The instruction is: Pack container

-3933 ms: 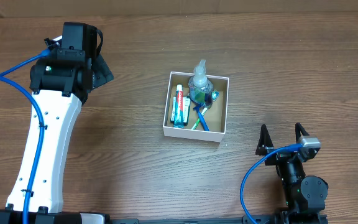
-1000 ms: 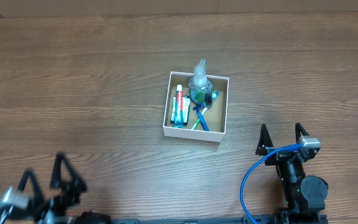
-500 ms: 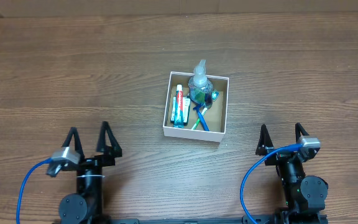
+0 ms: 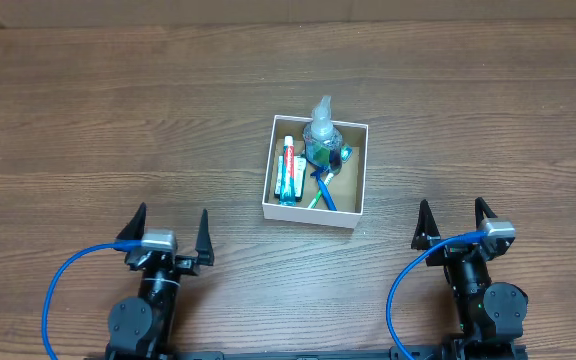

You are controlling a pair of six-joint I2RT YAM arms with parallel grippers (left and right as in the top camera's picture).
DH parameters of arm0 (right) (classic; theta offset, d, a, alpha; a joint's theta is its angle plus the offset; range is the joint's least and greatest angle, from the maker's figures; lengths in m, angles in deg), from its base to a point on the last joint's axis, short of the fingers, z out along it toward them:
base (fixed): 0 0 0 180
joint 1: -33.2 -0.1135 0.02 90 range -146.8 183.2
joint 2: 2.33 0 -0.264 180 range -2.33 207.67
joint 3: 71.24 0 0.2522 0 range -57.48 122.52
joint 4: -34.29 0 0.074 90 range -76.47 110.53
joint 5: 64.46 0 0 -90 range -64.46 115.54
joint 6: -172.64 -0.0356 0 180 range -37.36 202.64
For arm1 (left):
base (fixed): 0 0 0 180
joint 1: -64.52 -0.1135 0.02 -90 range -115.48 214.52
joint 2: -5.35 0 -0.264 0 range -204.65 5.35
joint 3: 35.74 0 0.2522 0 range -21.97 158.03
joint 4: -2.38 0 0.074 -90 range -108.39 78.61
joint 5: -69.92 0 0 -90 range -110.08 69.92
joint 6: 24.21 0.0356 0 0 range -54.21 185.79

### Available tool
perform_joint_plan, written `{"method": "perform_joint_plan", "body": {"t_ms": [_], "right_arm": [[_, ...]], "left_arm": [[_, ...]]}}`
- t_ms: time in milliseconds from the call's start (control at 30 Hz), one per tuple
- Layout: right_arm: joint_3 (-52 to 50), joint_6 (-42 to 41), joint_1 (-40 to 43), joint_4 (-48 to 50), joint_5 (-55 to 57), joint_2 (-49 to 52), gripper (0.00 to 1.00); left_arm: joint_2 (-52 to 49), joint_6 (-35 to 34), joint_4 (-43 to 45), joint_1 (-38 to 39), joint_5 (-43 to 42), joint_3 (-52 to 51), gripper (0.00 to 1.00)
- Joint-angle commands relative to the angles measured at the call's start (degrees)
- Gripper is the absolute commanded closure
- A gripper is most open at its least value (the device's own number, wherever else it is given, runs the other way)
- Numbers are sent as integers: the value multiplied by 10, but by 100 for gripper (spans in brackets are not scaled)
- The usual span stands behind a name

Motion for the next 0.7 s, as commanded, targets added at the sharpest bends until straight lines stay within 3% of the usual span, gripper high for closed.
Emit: {"method": "perform_joint_plan", "body": {"t_ms": [0,667], "right_arm": [[-6,2,2,5,2,-6,0],[-6,2,2,5,2,-6,0]], "left_arm": [[7,39,-9,-3,-14,-5,0],[7,31,-38,-2,-28,-5,0]]}}
